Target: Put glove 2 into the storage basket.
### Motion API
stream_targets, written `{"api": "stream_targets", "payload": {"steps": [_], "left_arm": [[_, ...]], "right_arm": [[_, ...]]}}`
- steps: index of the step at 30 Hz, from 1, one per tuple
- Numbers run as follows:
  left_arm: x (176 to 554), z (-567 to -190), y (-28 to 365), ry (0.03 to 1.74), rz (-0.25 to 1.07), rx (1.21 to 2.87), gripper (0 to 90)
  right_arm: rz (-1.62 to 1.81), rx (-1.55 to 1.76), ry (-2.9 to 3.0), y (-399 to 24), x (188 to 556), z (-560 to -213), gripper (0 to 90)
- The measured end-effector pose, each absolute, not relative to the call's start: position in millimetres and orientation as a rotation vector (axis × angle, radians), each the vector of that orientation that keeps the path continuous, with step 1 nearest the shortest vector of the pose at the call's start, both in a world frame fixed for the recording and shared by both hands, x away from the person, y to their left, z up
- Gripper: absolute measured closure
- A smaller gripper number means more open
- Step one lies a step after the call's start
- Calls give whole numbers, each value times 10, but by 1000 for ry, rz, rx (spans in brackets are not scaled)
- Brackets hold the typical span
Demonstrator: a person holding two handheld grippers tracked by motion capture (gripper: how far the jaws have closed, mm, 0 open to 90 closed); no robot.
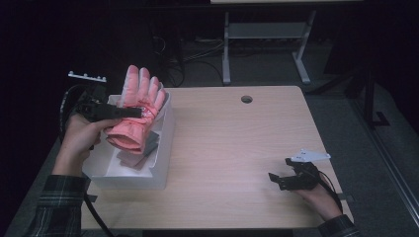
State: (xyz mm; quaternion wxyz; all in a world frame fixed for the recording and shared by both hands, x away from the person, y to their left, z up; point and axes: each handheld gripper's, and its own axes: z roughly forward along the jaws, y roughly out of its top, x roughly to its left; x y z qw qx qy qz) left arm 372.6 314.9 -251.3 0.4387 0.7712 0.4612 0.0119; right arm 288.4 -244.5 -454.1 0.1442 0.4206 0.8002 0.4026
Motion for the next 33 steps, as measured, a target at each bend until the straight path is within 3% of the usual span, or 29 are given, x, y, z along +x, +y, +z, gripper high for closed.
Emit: {"api": "stream_targets", "payload": {"steps": [16,33], "left_arm": [[3970,-3267,3311,1325,-22,1963,608],[4127,-3948,3171,1414,-144,2056,598]], "right_arm": [[1170,1211,2301,-2455,2889,-4532,113],[1178,1215,2297,-2466,2891,-4521,113]]}}
